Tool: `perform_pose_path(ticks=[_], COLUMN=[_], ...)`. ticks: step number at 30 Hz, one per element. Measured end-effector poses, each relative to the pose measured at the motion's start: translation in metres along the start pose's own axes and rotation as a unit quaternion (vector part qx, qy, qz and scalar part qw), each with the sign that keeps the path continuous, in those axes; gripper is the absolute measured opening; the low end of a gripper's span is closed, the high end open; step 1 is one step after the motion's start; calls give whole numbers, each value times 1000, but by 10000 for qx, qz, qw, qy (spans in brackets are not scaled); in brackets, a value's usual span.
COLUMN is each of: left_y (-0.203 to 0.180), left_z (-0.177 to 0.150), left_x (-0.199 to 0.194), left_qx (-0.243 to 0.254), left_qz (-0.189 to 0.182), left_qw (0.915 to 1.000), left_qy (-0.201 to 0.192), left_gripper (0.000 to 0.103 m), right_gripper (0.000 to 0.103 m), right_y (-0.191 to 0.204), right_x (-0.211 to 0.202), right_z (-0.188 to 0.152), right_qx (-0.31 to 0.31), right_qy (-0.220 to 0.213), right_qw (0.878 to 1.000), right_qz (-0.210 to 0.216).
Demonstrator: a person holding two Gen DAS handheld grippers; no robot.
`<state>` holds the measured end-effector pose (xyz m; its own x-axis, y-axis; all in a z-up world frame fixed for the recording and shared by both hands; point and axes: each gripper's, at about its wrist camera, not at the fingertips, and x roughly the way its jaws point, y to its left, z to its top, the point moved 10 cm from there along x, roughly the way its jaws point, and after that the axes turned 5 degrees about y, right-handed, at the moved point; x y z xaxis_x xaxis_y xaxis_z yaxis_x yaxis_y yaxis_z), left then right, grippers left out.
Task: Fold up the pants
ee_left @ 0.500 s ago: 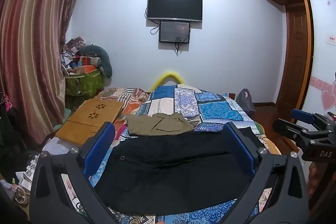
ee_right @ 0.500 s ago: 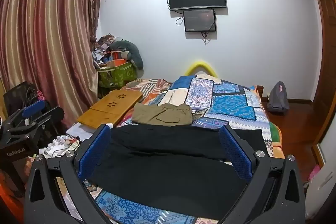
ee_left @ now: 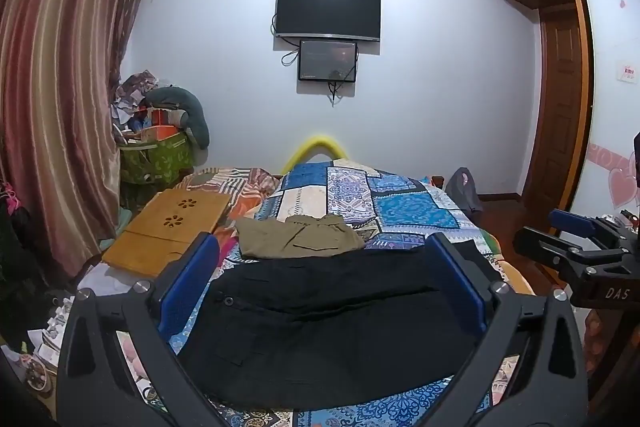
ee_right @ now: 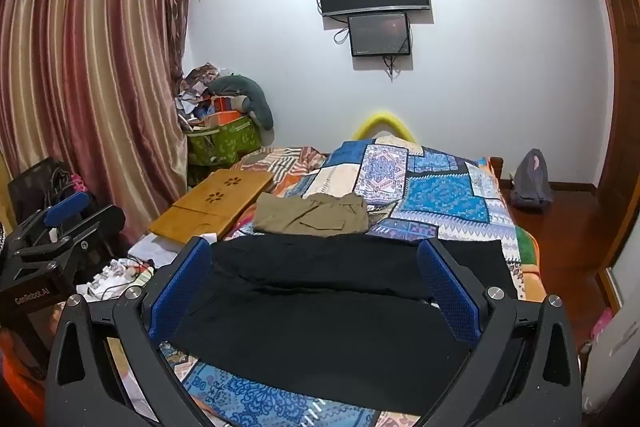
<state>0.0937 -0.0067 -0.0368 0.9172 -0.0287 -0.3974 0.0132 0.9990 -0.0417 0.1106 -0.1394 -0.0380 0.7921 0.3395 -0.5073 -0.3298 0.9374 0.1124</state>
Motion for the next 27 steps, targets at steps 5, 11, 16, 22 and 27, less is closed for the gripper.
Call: perform_pose_path(ticks=[5, 11, 16, 22, 27], left_y=[0, -1, 1, 0, -1], left_z=[0, 1, 4, 8, 10], left_x=[4, 6, 2, -1, -4], left_qx=[-17, -2, -4, 15, 66], left_qz=[-22, -7, -15, -4, 29], left_qw=[10000, 10000, 10000, 9999, 9999], left_qy=[22, -8, -30, -103, -156], left_gripper=[103, 103, 103, 103, 103], right_gripper=[103, 103, 103, 103, 103], right_y=[-7, -7, -5, 1, 5], right_x=[-3, -4, -7, -10, -11], right_z=[-1, 0, 4, 9, 12], right_qx=[67, 89, 56, 0, -41], right_qy=[-2, 9, -27, -89, -140], right_qw=[10000, 10000, 10000, 9999, 9999], right_qz=[10, 37, 44, 55, 65])
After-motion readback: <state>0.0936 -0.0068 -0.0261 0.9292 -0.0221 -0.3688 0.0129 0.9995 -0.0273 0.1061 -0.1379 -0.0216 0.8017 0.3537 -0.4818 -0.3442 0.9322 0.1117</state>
